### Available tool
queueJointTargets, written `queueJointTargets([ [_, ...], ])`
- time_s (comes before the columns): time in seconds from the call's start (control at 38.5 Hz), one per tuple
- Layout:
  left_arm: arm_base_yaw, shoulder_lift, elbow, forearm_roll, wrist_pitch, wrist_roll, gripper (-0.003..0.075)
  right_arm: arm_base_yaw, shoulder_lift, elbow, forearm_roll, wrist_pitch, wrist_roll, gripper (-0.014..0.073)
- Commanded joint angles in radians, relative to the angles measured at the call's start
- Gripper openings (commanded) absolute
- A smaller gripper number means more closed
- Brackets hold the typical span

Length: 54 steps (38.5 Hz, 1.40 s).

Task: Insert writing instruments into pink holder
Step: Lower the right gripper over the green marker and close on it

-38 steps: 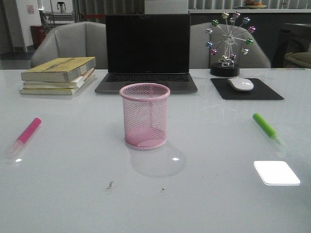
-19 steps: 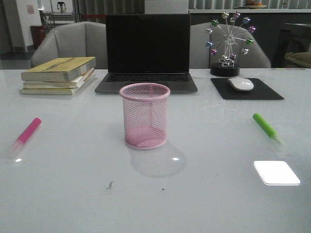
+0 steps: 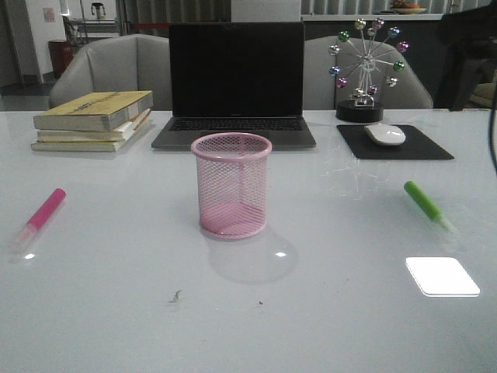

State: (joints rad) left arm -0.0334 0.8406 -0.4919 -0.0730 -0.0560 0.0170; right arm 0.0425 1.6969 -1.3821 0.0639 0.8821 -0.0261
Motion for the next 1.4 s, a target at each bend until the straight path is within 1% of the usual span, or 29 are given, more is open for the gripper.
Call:
queueJointTargets([
  [0.0,-0.006,-0.004,-0.038,-0.017,-0.08,-0.01,0.0479,0.002,0.11,-0.192,0.016,0.106,0.001,0.0561],
  [0.05,-0.006,-0.004,-0.038,-0.017,-0.08,-0.01,0.0479,0.002,0.193,-0.285,0.027,0.18,0.001,0.0561],
  [0.13,-0.006,-0.004,-0.038,-0.017,-0.08,-0.01,0.0479,0.002,0.284,-0.393,0.037,0.247,0.001,0.0561],
  [0.21,-0.006,-0.004,-0.038,-0.017,-0.08,-0.01,0.0479,0.002,0.344,-0.469,0.053,0.273,0.001,0.0561],
  [0.29,-0.006,-0.004,-0.038,-0.017,-0.08,-0.01,0.0479,0.002,0.379,-0.51,0.069,0.272,0.001,0.0561],
  [0.55,-0.006,-0.004,-0.038,-0.017,-0.081,-0.01,0.0479,0.009,0.41,-0.517,0.085,0.225,0.001,0.0561],
  [0.75,-0.006,-0.004,-0.038,-0.017,-0.081,-0.01,0.0479,0.011,0.433,-0.512,0.06,0.241,0.001,0.0561],
  [1.12,-0.006,-0.004,-0.038,-0.017,-0.081,-0.01,0.0479,0.011,0.474,-0.51,0.054,0.217,0.001,0.0559],
  [1.17,-0.006,-0.004,-0.038,-0.017,-0.081,-0.01,0.0479,0.011,0.477,-0.51,0.054,0.212,0.001,0.054],
  [1.32,-0.006,-0.004,-0.038,-0.017,-0.081,-0.01,0.0479,0.011,0.479,-0.51,0.051,0.199,0.001,0.0435],
  [1.38,-0.006,-0.004,-0.038,-0.017,-0.081,-0.01,0.0479,0.011,0.479,-0.51,0.046,0.198,0.001,0.0421],
])
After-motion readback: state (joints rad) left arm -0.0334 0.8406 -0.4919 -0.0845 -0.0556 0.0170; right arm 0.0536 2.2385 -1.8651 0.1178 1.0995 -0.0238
